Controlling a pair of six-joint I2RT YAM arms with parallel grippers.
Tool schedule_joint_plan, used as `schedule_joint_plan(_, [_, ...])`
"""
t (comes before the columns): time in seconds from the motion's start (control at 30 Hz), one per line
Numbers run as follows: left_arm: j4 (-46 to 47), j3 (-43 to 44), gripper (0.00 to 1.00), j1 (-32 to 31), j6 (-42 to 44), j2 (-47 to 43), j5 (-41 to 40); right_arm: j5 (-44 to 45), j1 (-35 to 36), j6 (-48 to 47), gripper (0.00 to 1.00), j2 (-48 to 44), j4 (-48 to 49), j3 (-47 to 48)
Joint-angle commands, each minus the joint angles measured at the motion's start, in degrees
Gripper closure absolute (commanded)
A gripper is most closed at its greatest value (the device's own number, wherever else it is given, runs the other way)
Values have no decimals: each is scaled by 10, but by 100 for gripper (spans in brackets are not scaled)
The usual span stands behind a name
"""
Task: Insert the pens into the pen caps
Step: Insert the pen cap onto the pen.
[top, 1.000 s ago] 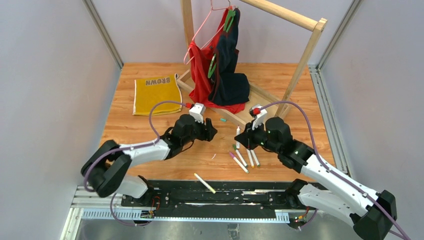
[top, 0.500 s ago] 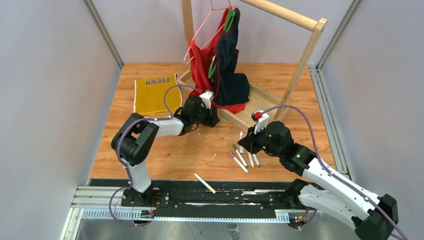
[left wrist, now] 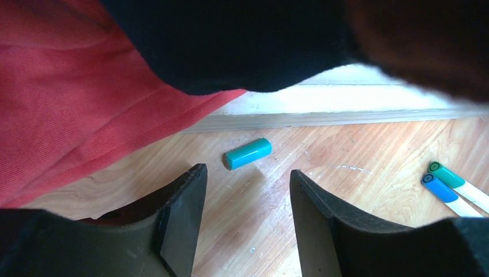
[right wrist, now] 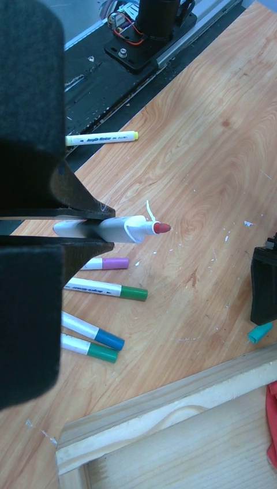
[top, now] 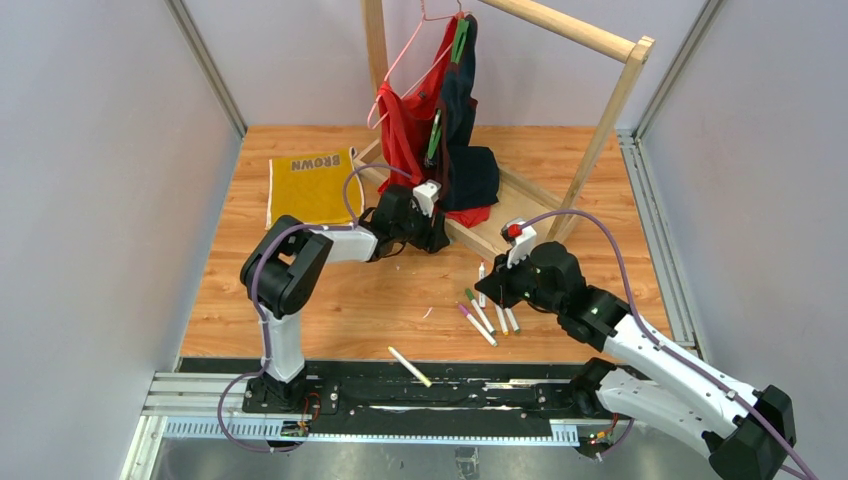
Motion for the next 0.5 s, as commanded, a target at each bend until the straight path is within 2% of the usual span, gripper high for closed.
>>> schedule_joint_plan(0.0, [0, 14, 41, 6, 20, 11, 45, -10, 4, 6, 99, -2, 9, -4])
schedule_joint_plan(0.13, [0, 22, 41, 6, 23, 32, 71, -14, 4, 8, 99, -8, 9, -5])
schedule_joint_plan(0.47, [0, 38, 42, 4, 16, 65, 51, -11, 4, 11, 99, -30, 1, -11])
